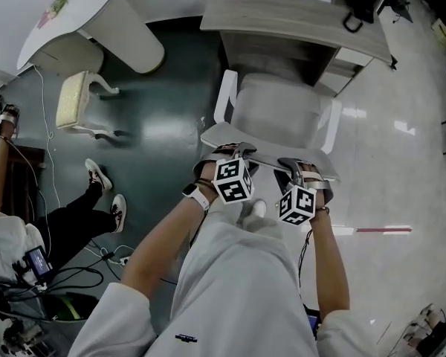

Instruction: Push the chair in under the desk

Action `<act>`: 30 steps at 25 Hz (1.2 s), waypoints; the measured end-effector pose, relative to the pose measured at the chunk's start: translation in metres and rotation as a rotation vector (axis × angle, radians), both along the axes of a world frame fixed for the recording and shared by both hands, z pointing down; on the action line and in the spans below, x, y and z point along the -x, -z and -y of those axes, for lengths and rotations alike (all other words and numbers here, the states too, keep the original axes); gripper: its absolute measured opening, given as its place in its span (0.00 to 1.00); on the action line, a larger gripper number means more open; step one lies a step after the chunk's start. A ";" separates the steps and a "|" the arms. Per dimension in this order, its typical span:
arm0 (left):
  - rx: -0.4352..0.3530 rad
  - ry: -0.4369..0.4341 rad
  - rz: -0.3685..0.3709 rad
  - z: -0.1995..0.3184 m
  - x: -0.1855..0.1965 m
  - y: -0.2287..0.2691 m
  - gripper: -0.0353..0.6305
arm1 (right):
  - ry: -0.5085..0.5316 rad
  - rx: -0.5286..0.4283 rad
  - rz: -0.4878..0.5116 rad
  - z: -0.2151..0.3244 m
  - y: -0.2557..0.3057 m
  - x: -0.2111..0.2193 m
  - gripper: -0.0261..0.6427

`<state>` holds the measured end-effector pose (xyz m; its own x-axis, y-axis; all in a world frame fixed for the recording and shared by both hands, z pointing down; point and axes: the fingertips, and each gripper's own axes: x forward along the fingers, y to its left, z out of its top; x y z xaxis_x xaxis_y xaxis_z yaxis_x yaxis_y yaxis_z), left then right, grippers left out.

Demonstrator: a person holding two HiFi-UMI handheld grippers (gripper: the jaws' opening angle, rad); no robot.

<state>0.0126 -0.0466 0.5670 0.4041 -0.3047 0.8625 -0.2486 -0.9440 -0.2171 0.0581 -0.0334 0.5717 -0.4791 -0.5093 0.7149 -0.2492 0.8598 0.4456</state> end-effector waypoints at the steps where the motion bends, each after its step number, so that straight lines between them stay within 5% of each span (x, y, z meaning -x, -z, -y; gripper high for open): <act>1: 0.005 -0.003 0.002 0.006 0.000 -0.001 0.30 | -0.001 0.000 0.006 0.006 -0.001 0.000 0.20; 30: -0.046 0.070 -0.010 0.158 -0.030 0.007 0.30 | 0.002 -0.051 -0.131 0.166 0.001 -0.033 0.20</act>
